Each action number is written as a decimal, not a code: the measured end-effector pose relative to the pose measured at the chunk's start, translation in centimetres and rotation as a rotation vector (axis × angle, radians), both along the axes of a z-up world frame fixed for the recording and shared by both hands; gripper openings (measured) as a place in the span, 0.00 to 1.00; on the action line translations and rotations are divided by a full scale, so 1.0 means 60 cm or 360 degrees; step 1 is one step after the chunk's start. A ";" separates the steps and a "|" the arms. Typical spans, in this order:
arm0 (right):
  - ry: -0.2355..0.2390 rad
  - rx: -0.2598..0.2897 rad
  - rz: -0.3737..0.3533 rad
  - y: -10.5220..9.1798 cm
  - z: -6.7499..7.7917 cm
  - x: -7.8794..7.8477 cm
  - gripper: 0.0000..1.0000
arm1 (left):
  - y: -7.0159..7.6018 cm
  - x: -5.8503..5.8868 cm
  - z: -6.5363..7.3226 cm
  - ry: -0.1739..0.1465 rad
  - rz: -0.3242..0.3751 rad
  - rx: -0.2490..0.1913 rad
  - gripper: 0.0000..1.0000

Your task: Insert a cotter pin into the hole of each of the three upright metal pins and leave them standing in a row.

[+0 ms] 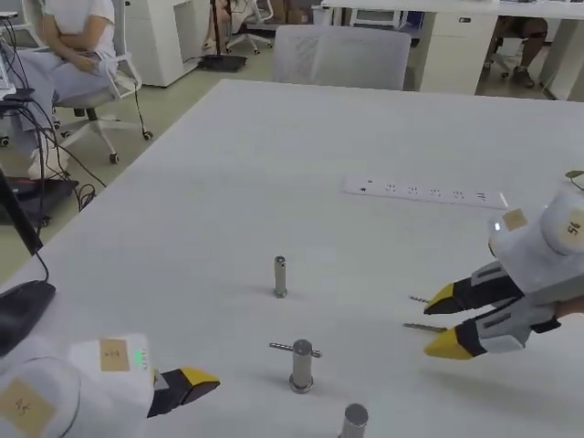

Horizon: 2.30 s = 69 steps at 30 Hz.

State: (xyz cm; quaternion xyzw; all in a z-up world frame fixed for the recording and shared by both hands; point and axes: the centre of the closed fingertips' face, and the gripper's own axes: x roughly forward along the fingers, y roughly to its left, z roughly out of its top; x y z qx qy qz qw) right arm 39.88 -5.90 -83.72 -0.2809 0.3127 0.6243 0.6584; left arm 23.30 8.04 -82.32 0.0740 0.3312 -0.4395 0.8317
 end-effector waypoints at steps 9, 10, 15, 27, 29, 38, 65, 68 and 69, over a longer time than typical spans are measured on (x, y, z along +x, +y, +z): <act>0.0058 -0.0087 -0.0003 -0.009 -0.020 0.007 0.33 | 0.000 -0.001 -0.001 0.0006 0.0007 -0.0005 0.98; 0.0060 -0.0100 -0.0002 -0.010 -0.022 0.007 0.33 | 0.000 -0.001 -0.001 0.0006 0.0008 -0.0005 0.98; 0.0094 -0.0182 -0.0014 -0.020 -0.032 0.015 0.29 | 0.003 -0.001 -0.002 0.0016 0.0019 -0.0004 0.98; 0.0100 -0.0286 0.0016 -0.023 -0.043 0.025 0.20 | 0.004 0.002 -0.001 0.0015 0.0033 -0.0016 0.96; 0.0099 -0.0293 0.0008 -0.022 -0.044 0.028 0.17 | 0.003 0.004 0.000 0.0012 0.0038 -0.0018 0.96; 0.0072 -0.0362 0.0065 -0.021 -0.048 0.034 0.14 | 0.001 0.011 0.001 0.0003 0.0048 -0.0023 0.96; -0.0192 -0.0572 0.0347 -0.028 -0.053 0.043 0.05 | 0.007 0.020 0.000 -0.0018 0.0078 -0.0006 0.96; -0.0207 -0.0579 0.0362 -0.028 -0.054 0.044 0.04 | 0.008 0.021 -0.001 -0.0018 0.0077 -0.0003 0.96; -0.0208 -0.0582 0.0361 -0.028 -0.055 0.045 0.04 | 0.009 0.021 -0.001 -0.0016 0.0078 -0.0003 0.96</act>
